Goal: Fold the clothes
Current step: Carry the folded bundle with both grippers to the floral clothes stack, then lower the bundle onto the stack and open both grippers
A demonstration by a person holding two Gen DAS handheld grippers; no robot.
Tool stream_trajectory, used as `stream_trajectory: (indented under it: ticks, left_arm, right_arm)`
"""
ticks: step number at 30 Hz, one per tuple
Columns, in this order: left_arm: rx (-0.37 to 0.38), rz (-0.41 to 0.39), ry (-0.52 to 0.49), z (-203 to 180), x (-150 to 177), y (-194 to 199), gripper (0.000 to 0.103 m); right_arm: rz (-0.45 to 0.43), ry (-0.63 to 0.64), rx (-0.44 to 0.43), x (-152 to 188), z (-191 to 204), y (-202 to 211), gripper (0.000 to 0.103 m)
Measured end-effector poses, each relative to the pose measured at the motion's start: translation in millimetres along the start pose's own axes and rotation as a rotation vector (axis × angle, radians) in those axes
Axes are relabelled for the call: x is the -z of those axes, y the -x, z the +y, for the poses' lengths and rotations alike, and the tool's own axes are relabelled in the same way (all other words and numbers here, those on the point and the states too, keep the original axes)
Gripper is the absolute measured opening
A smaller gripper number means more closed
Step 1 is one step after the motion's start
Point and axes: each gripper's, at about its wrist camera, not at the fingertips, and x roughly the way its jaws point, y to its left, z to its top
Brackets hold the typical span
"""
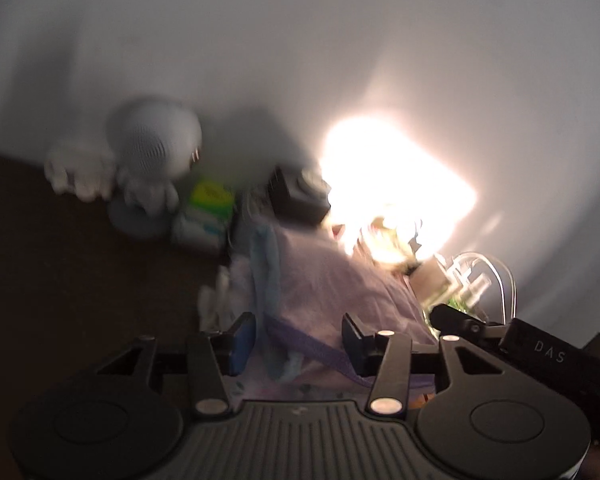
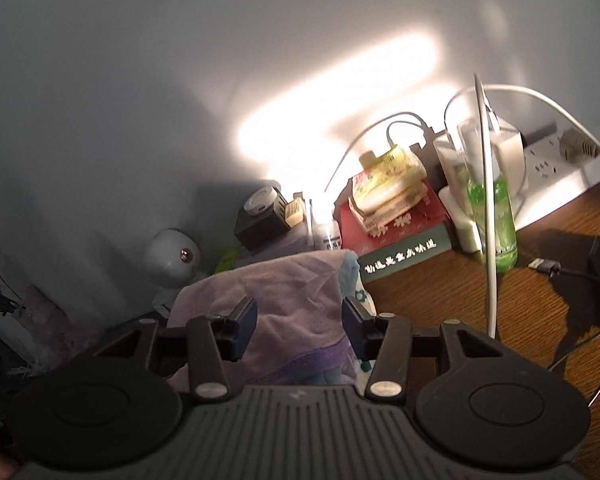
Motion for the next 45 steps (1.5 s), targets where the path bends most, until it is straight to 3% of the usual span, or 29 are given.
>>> stream_trajectory:
  ticks: [2, 3, 5, 7, 9, 16, 23, 26, 28, 29, 31, 35, 37, 39, 42, 43, 45]
  left_arm:
    - [0.008, 0.005, 0.016, 1, -1, -2, 0.044]
    - [0.019, 0.005, 0.022, 1, -2, -2, 0.043]
    - [0.042, 0.005, 0.033, 2, -3, -3, 0.032]
    - [0.064, 0.005, 0.045, 3, -4, -4, 0.009]
    - [0.076, -0.012, 0.038, 1, -5, 0, 0.006]
    - [0.074, -0.066, 0.050, 6, -5, 11, 0.003]
    - [0.077, -0.077, 0.080, 17, -1, 13, 0.003]
    - [0.056, -0.073, 0.054, 16, 3, 10, 0.006]
    - [0.029, -0.072, 0.037, 15, 6, 9, 0.026]
    - [0.002, -0.080, 0.032, 17, 6, 10, 0.029]
    - [-0.044, -0.120, 0.031, 21, 6, 18, 0.030]
    - [-0.096, -0.215, -0.025, 8, 7, 37, 0.030]
    - [-0.125, -0.223, -0.092, -6, 10, 39, 0.030]
    - [-0.146, -0.179, -0.131, -15, 16, 34, 0.030]
    - [-0.152, -0.182, -0.120, -16, 29, 53, 0.030]
    - [-0.158, -0.205, -0.140, -18, 34, 67, 0.031]
    - [-0.175, -0.245, -0.189, -25, 45, 95, 0.037]
  right_arm:
    - [0.037, -0.024, -0.021, 2, -3, -8, 0.046]
    - [0.050, -0.033, -0.033, 4, -4, -11, 0.036]
    - [0.051, -0.055, -0.070, 7, -5, -15, 0.022]
    - [0.015, -0.007, -0.042, 5, 3, -9, 0.011]
    - [0.007, 0.034, -0.055, 0, 12, -5, 0.005]
    - [-0.025, 0.138, -0.097, -8, 39, 3, 0.004]
    - [-0.002, 0.152, -0.085, -3, 32, -4, 0.004]
    - [0.015, 0.170, -0.020, -1, 26, -5, 0.011]
    - [0.018, 0.183, 0.039, 0, 21, -4, 0.030]
    - [-0.010, 0.196, 0.066, -1, 21, 1, 0.040]
    - [-0.069, 0.223, 0.120, -3, 22, 14, 0.041]
    - [-0.247, 0.269, 0.119, 6, 41, 46, 0.040]
    - [-0.149, 0.322, 0.144, 14, 52, 32, 0.040]
    - [-0.057, 0.315, 0.186, 22, 55, 20, 0.032]
    - [-0.130, 0.270, 0.216, 37, 64, 51, 0.030]
    - [-0.159, 0.277, 0.203, 42, 73, 66, 0.033]
    - [-0.206, 0.321, 0.172, 54, 96, 99, 0.055]
